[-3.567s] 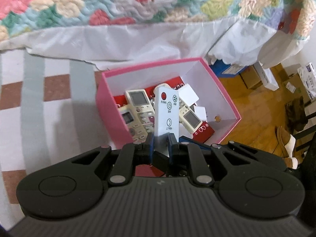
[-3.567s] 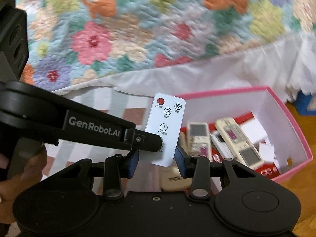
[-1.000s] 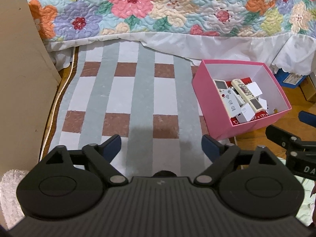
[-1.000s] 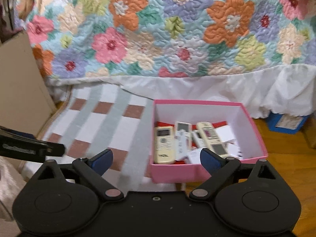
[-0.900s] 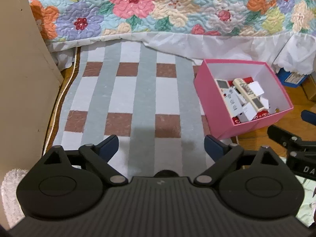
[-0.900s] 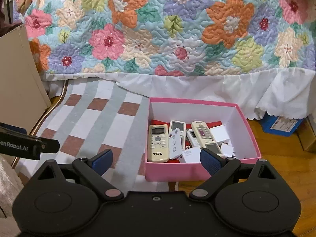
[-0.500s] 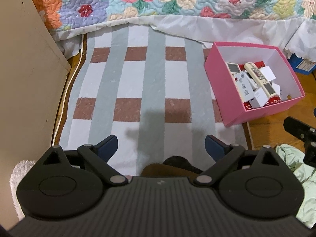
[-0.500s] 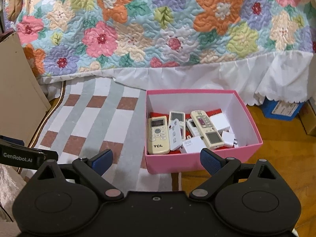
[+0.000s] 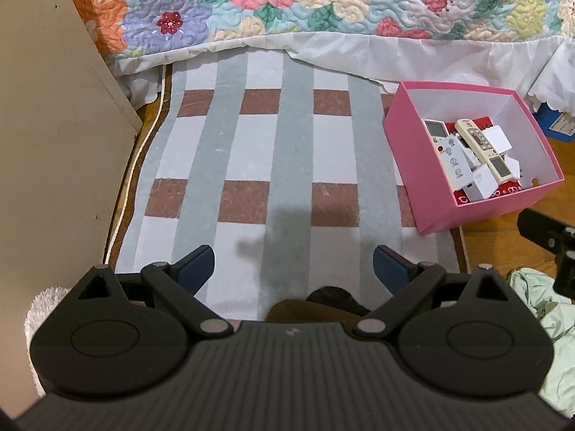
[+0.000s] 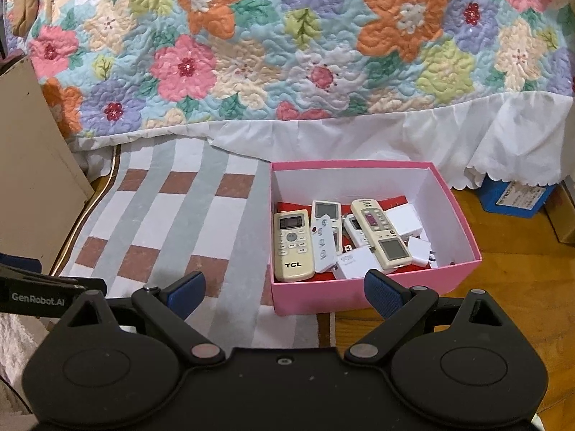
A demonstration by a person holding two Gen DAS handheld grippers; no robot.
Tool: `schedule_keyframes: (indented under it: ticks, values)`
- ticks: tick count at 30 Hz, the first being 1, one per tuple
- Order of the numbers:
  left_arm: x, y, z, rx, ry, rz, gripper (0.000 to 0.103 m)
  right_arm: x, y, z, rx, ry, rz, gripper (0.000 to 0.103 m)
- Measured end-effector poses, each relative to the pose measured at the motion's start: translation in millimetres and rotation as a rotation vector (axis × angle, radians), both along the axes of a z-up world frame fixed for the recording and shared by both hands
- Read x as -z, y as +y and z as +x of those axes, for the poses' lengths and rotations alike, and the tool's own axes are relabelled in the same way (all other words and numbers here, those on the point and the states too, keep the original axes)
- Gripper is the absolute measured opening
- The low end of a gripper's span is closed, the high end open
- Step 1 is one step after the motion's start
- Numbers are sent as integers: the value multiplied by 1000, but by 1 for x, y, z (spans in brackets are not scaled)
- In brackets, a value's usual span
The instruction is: Organize rigid objects
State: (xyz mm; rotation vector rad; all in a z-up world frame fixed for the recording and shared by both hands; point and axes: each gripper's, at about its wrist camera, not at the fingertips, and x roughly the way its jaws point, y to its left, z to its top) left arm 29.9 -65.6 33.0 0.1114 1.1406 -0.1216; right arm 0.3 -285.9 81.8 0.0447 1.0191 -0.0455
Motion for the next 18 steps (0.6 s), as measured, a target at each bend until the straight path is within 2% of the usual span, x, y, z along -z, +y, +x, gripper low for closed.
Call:
schedule_keyframes:
  ticks: [18]
  values:
    - [5, 3, 2, -21, 23, 9, 96, 9, -4, 8, 2, 46, -37, 97]
